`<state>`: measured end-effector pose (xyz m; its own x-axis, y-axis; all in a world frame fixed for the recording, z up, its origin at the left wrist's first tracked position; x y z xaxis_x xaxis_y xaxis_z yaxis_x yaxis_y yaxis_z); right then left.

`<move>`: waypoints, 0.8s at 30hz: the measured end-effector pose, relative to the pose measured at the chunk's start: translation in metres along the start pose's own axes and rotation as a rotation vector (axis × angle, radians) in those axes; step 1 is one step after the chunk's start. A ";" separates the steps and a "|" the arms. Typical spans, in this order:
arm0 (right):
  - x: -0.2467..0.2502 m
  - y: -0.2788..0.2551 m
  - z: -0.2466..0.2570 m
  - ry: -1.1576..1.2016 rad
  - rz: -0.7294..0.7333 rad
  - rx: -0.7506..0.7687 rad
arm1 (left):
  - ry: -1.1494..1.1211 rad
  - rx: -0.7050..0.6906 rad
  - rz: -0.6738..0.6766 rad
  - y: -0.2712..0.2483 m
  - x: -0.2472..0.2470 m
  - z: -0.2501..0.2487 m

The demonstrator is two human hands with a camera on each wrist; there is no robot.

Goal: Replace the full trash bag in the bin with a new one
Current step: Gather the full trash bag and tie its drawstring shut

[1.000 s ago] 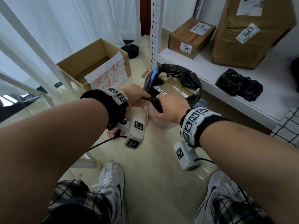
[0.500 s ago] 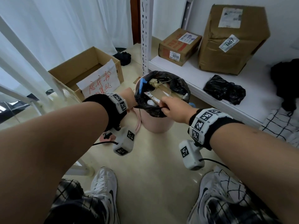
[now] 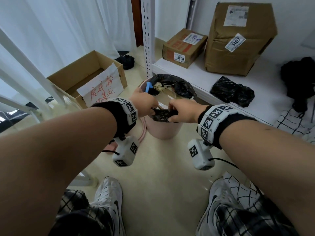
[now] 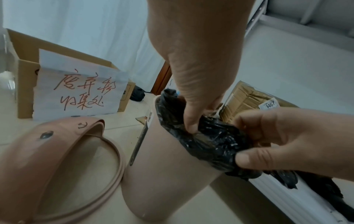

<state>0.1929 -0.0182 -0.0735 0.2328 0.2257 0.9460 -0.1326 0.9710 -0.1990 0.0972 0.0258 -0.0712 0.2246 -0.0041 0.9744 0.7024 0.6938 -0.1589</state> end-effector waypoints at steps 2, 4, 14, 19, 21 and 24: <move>0.001 -0.003 -0.013 -0.118 0.040 -0.017 | -0.015 0.053 0.036 0.001 -0.003 0.004; 0.000 -0.008 -0.026 -0.145 0.089 -0.066 | -0.009 0.063 0.057 0.001 -0.007 0.005; 0.024 -0.008 -0.031 0.170 -0.244 -0.011 | -0.022 0.100 0.016 0.001 -0.007 0.013; 0.002 -0.015 -0.032 0.278 0.026 -0.111 | -0.201 0.179 -0.040 0.004 -0.002 0.024; 0.001 -0.014 -0.035 0.281 -0.012 -0.132 | -0.253 0.197 -0.070 0.007 0.001 0.026; 0.017 -0.001 -0.046 0.121 -0.240 -0.129 | -0.262 0.233 -0.156 0.015 0.010 0.031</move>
<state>0.2415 -0.0119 -0.0687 0.3567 -0.0114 0.9341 0.0617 0.9980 -0.0114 0.0892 0.0585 -0.0587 -0.0747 0.0408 0.9964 0.5350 0.8448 0.0055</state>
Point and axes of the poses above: each hand's wrist, its own y-axis towards the middle knuckle, its own x-axis out of the back of the hand, z = x × y, the point moved 8 cm from there along y, towards the middle knuckle, and after that the axes turned 9 degrees about -z, right-handed, at the moved point
